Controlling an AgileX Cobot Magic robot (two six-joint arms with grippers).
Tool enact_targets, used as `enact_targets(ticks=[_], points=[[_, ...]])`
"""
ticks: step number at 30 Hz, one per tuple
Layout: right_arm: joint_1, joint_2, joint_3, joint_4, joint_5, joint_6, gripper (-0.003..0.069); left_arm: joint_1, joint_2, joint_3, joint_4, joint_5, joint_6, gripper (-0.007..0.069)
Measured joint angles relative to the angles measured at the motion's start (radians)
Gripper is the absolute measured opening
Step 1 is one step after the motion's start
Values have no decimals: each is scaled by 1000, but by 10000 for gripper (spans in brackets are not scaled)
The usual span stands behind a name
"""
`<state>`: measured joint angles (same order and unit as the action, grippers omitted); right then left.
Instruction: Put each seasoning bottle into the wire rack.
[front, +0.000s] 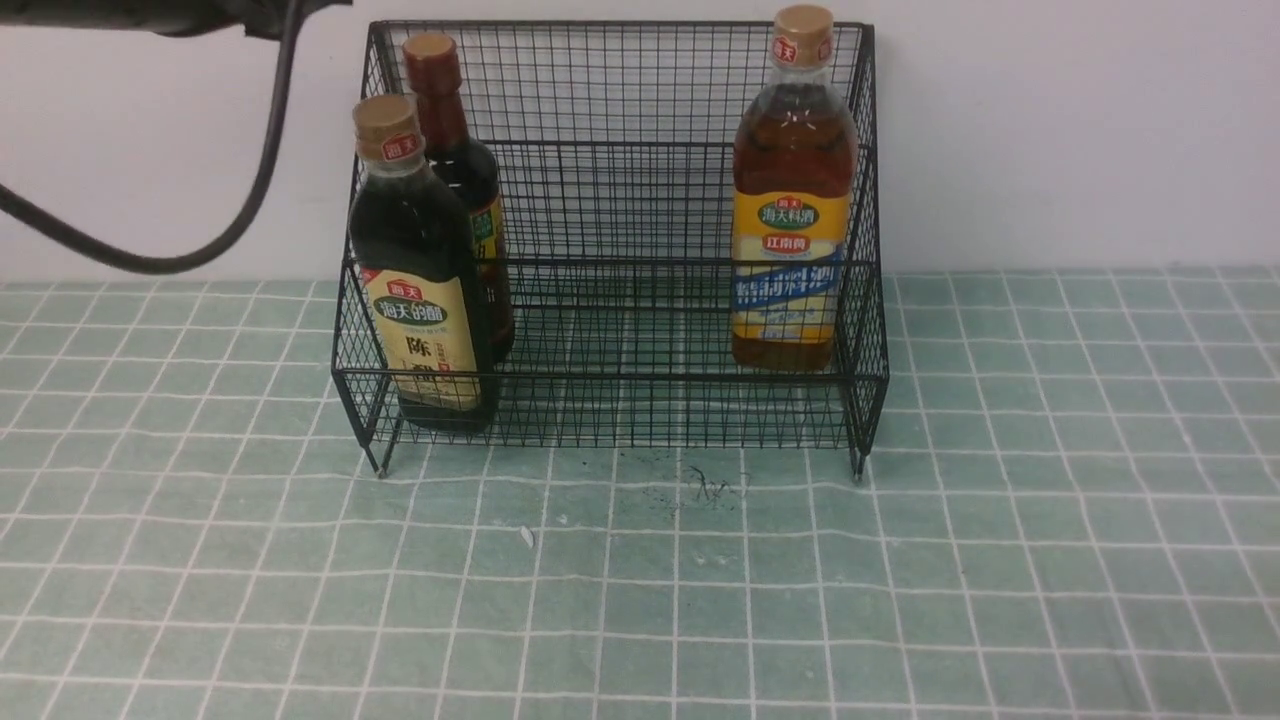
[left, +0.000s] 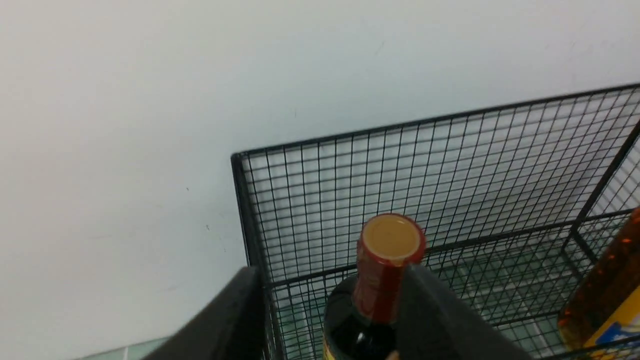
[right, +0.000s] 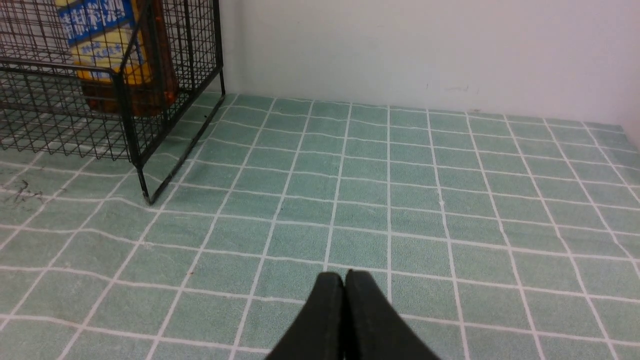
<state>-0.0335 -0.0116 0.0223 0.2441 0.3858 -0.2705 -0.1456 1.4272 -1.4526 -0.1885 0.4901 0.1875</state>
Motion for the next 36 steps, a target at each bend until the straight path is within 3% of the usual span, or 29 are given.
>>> enact_targets(ticks=[6, 9, 13, 22, 30, 36], points=[[0, 0, 0, 0, 0, 0, -15, 0, -108, -2, 62, 266, 1, 41], [0, 0, 0, 0, 0, 0, -15, 0, -132, -2, 51, 452, -34, 0], [0, 0, 0, 0, 0, 0, -15, 0, -132, 63, -48, 557, -39, -6], [0, 0, 0, 0, 0, 0, -15, 0, -60, 305, -191, 360, 132, -6], [0, 0, 0, 0, 0, 0, -15, 0, 74, 318, -353, 200, 305, -6], [0, 0, 0, 0, 0, 0, -15, 0, 138, 318, -388, 87, 353, -6]])
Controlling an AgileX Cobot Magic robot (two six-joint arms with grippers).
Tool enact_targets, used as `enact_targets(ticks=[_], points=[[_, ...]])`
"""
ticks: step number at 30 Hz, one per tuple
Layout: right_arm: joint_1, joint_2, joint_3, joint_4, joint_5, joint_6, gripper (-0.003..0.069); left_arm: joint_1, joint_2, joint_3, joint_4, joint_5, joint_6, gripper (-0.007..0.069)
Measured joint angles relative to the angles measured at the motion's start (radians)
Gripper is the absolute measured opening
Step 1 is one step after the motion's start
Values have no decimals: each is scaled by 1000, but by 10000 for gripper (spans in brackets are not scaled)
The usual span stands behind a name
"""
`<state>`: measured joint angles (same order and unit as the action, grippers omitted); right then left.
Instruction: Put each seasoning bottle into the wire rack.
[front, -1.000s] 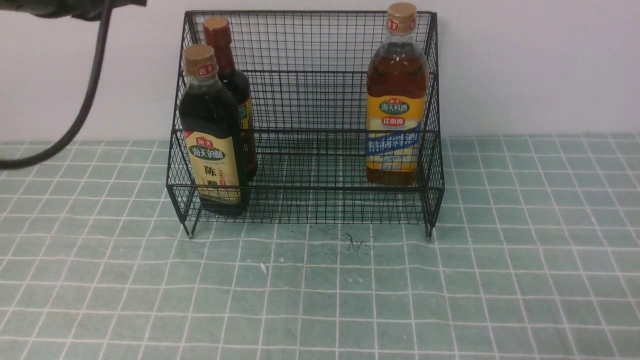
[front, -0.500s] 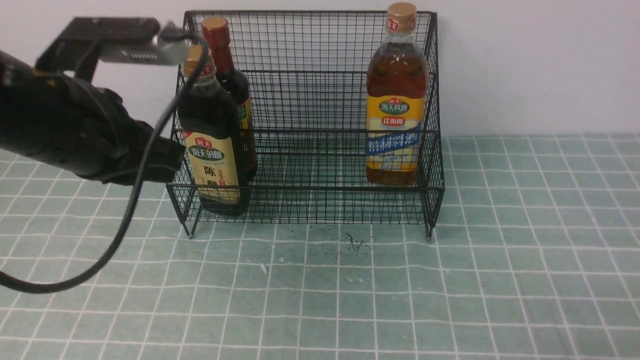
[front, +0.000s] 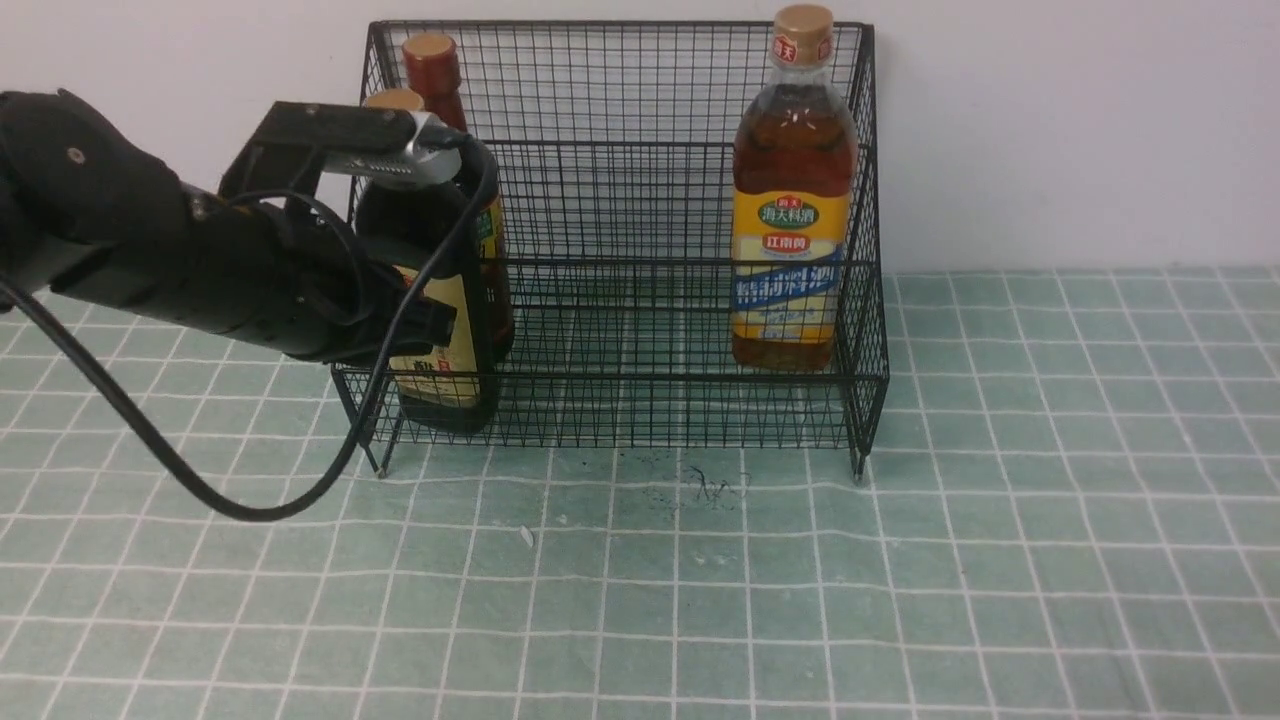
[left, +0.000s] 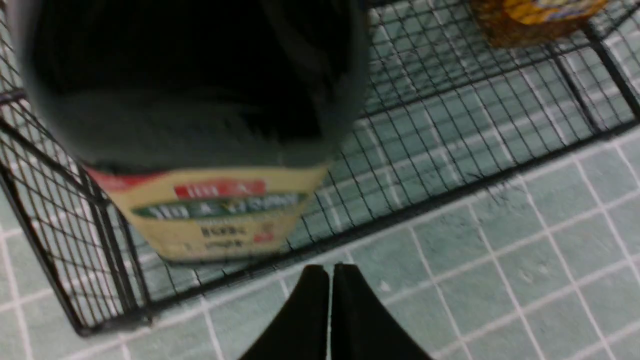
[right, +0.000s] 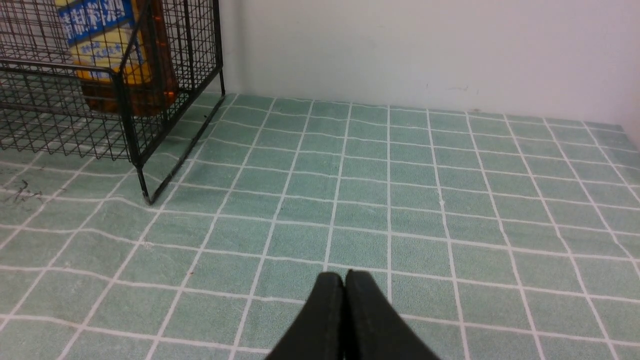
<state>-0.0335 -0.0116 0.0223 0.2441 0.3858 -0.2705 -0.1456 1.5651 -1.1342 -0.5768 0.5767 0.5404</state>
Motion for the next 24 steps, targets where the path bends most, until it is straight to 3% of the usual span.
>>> enact_targets(ticks=[14, 24], points=[[0, 0, 0, 0, 0, 0, -15, 0, 74, 2, -140, -111, 40, -6], [0, 0, 0, 0, 0, 0, -15, 0, 67, 2, -130, -79, 42, -6]])
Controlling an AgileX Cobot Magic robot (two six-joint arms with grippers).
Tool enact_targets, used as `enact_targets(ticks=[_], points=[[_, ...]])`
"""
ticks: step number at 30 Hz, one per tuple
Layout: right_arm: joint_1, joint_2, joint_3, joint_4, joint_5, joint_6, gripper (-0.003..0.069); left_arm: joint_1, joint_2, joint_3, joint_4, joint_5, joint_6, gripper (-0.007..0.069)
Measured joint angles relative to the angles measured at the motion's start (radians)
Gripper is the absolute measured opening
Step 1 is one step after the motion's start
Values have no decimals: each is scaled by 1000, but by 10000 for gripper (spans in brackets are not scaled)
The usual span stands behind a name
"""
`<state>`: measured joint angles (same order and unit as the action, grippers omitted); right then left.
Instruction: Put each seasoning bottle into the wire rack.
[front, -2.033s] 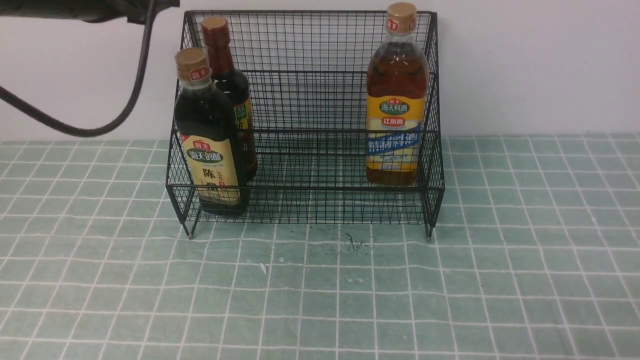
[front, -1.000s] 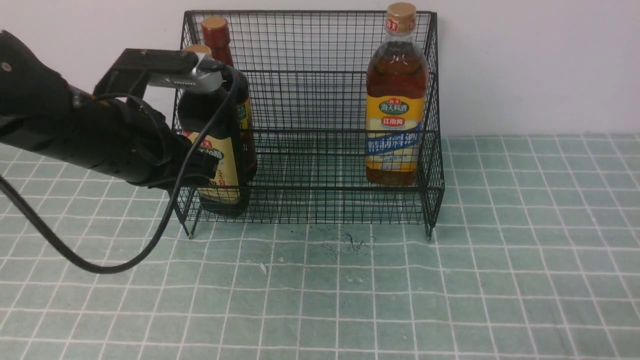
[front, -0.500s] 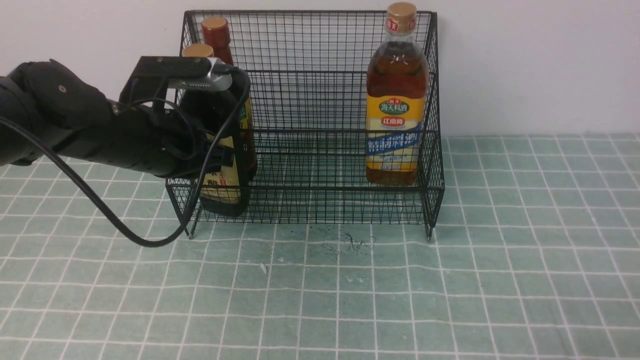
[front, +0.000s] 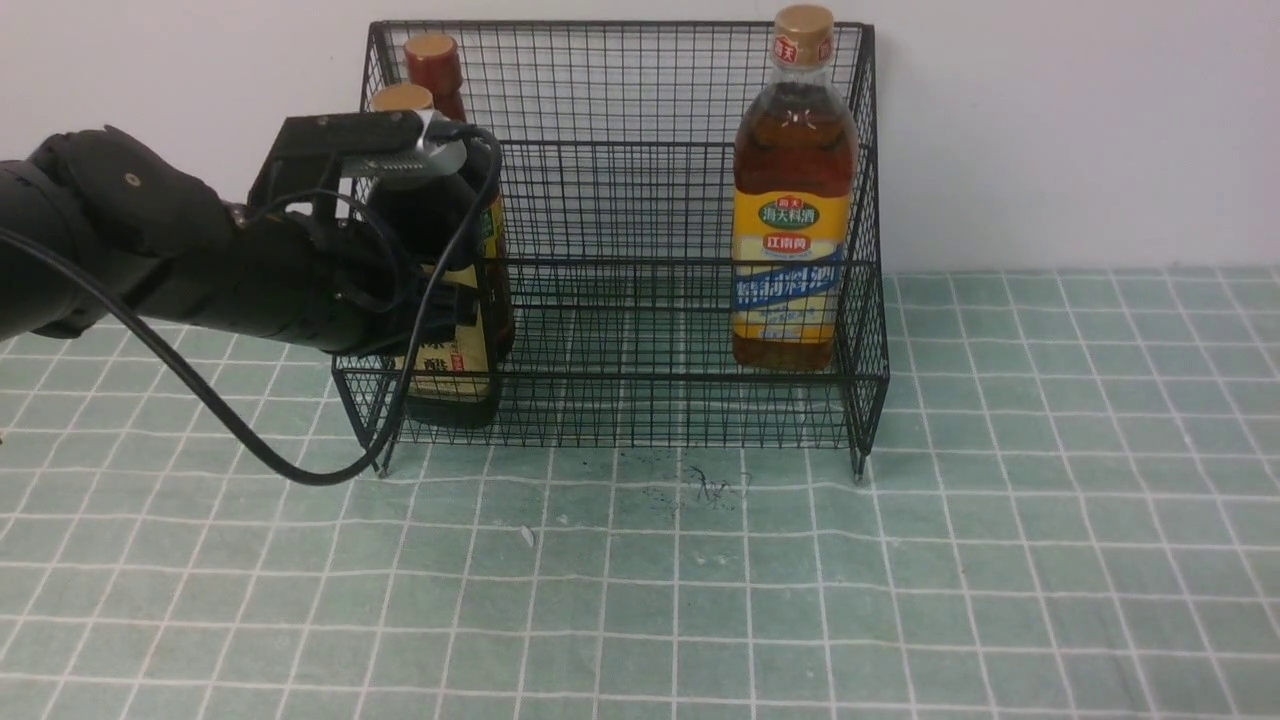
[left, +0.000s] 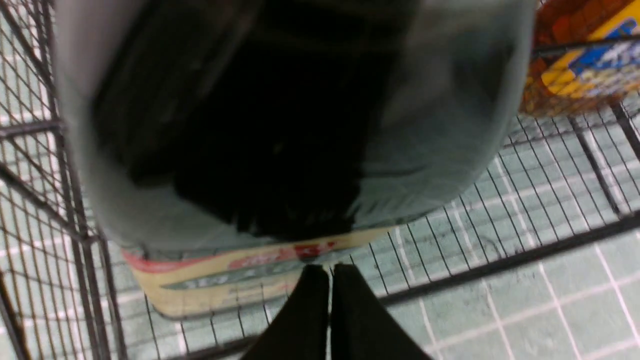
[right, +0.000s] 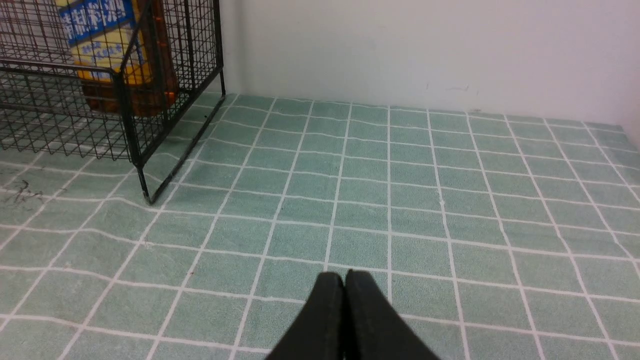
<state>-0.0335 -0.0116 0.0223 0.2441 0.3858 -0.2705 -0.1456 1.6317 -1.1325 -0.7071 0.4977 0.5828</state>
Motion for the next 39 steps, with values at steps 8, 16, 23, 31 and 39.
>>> enact_targets(ticks=[8, 16, 23, 31, 39], points=[[0, 0, 0, 0, 0, 0, -15, 0, -237, 22, 103, 91, -35, -6], [0, 0, 0, 0, 0, 0, -15, 0, -581, 184, 110, 92, -55, -6], [0, 0, 0, 0, 0, 0, -15, 0, -961, 427, 109, 45, -63, -6], [0, 0, 0, 0, 0, 0, -15, 0, -1198, 513, 109, 130, -63, -6], [0, 0, 0, 0, 0, 0, -15, 0, -1258, 514, 114, 162, -33, -6]])
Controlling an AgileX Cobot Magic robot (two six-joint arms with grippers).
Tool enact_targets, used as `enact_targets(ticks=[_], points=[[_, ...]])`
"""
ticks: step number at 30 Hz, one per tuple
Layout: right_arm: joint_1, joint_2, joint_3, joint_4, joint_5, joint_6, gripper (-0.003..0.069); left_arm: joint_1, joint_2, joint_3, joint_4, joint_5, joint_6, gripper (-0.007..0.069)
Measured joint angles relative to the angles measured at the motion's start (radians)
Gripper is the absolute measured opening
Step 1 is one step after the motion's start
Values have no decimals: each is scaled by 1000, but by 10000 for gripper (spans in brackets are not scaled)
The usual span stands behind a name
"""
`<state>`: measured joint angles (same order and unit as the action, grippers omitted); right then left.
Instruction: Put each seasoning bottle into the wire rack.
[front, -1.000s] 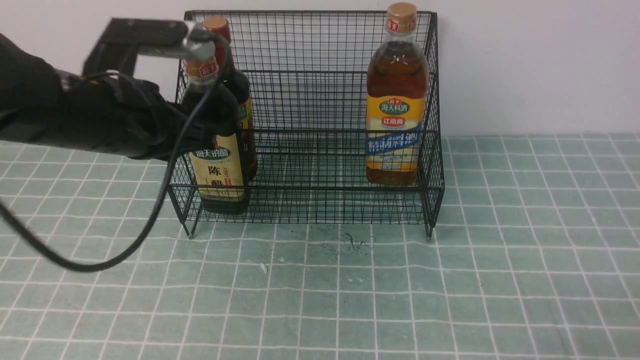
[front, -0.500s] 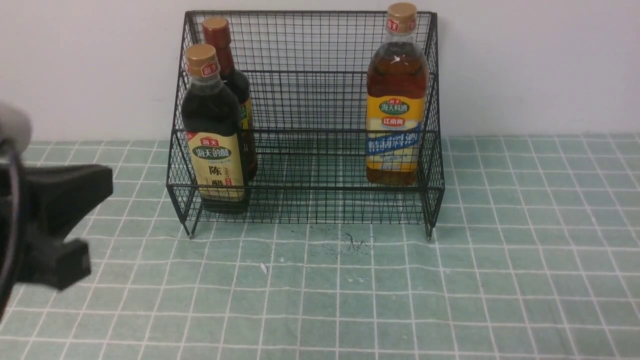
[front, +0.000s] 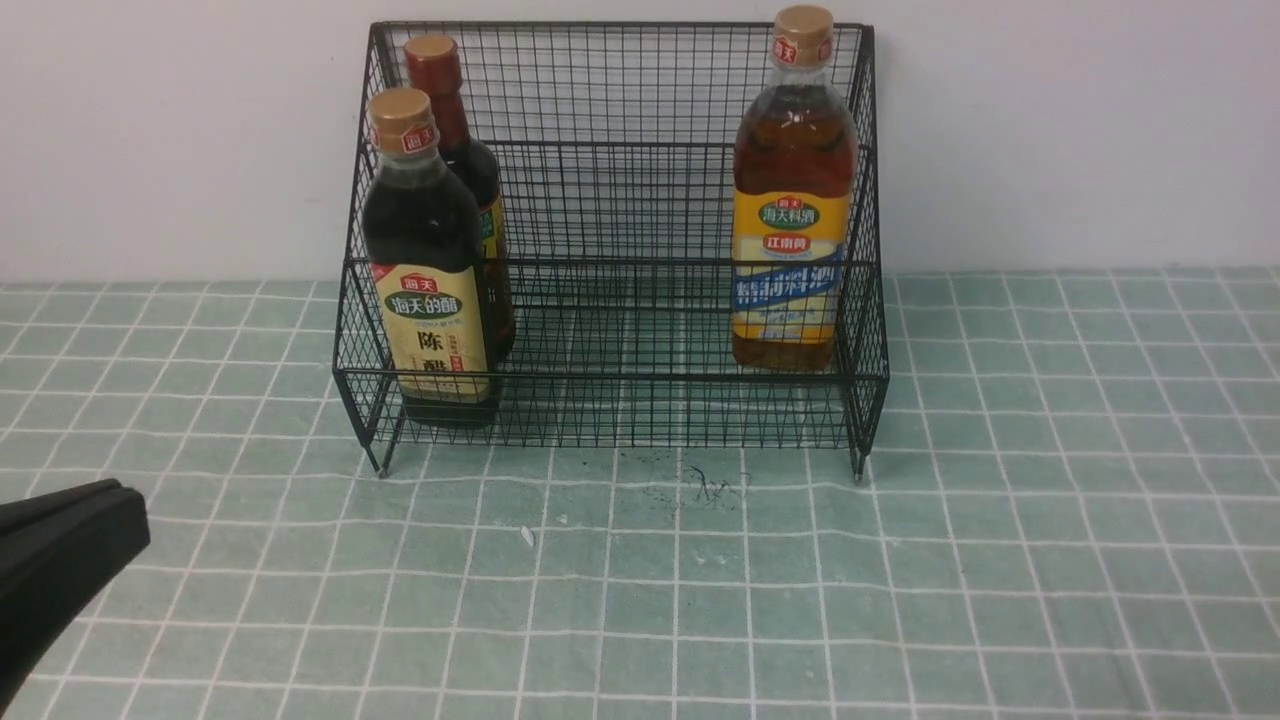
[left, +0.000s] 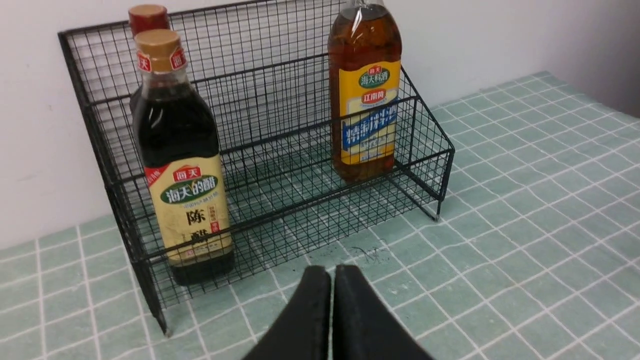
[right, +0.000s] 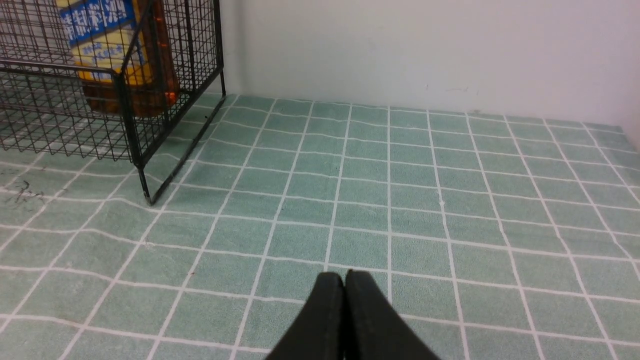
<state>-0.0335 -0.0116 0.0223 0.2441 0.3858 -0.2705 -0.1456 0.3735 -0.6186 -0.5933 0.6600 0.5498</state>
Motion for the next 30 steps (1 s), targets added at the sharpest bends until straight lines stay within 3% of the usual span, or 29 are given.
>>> enact_targets(ticks=[9, 13, 16, 19, 24, 30], points=[[0, 0, 0, 0, 0, 0, -15, 0, -22, 53, 64, -129, -21, -6], [0, 0, 0, 0, 0, 0, -15, 0, -88, 177, 228, -255, -182, -6], [0, 0, 0, 0, 0, 0, -15, 0, -196, 352, 433, -346, -350, -6], [0, 0, 0, 0, 0, 0, -15, 16, -300, 479, 515, -378, -442, -6], [0, 0, 0, 0, 0, 0, -15, 71, -382, 630, 544, -366, -474, -6], [0, 0, 0, 1, 0, 0, -15, 106, -385, 647, 548, -292, -479, -6]])
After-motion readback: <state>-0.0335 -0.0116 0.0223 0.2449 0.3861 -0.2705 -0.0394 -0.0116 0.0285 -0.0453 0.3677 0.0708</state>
